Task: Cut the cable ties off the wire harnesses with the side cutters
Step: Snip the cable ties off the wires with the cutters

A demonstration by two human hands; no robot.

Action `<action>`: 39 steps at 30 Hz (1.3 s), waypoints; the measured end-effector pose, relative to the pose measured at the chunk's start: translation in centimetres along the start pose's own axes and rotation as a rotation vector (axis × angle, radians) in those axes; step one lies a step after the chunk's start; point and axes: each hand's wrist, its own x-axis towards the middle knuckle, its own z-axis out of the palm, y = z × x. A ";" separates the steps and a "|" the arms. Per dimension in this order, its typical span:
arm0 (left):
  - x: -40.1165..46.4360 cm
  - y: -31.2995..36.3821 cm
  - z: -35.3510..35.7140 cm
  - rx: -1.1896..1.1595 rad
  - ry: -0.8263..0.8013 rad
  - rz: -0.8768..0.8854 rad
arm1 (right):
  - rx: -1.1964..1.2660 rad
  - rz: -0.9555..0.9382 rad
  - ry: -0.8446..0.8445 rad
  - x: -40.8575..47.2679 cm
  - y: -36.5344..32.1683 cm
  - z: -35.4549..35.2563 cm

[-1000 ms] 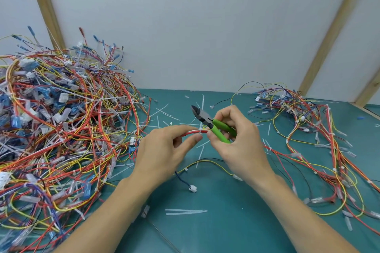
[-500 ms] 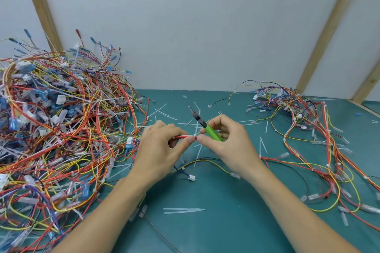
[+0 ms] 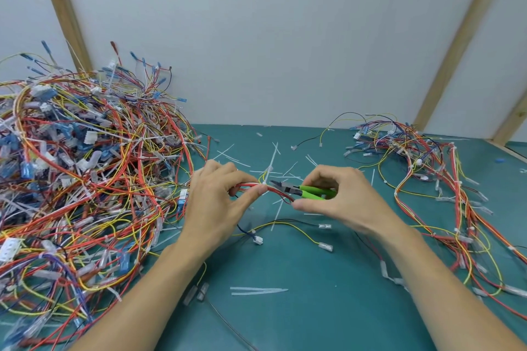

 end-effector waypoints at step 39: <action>-0.4 0.3 0.4 -0.008 -0.002 0.052 | -0.034 -0.001 -0.032 -0.2 -0.8 0.1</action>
